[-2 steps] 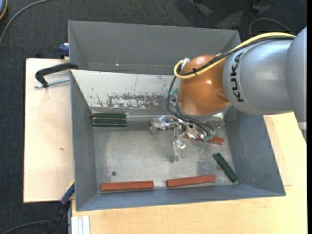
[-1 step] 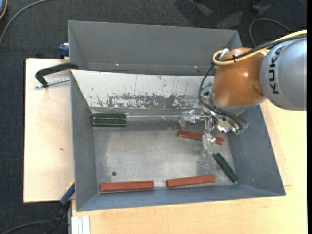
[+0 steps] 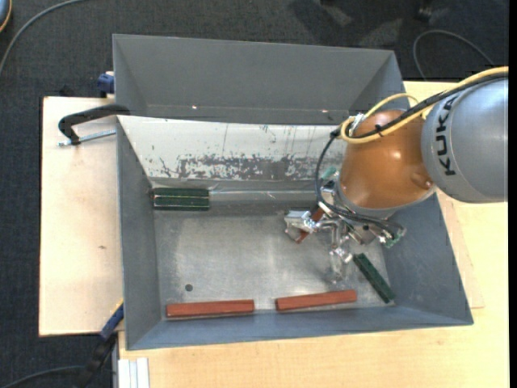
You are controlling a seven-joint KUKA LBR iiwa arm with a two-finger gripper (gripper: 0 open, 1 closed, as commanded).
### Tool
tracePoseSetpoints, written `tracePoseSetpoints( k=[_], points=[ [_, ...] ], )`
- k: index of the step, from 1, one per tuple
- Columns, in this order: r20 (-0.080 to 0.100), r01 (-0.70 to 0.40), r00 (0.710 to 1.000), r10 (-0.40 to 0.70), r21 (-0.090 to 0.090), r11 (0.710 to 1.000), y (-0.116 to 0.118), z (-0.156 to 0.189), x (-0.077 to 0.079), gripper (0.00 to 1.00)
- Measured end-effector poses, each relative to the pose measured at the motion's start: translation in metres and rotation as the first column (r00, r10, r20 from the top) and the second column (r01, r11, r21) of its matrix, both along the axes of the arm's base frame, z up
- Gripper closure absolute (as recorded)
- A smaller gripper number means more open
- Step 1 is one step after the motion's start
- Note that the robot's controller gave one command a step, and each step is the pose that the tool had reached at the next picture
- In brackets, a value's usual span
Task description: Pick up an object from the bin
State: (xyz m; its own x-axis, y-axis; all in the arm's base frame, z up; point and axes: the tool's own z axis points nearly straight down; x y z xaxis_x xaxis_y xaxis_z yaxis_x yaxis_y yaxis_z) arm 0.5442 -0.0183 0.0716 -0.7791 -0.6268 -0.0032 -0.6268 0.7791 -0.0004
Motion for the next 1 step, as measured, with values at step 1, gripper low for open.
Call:
tracePoseSetpoints(
  k=[1],
  points=[
    [0.005, -0.35, 0.937, 0.35, -0.003, 0.937, -0.0198, 0.0308, 0.0031, 0.0]
  ],
)
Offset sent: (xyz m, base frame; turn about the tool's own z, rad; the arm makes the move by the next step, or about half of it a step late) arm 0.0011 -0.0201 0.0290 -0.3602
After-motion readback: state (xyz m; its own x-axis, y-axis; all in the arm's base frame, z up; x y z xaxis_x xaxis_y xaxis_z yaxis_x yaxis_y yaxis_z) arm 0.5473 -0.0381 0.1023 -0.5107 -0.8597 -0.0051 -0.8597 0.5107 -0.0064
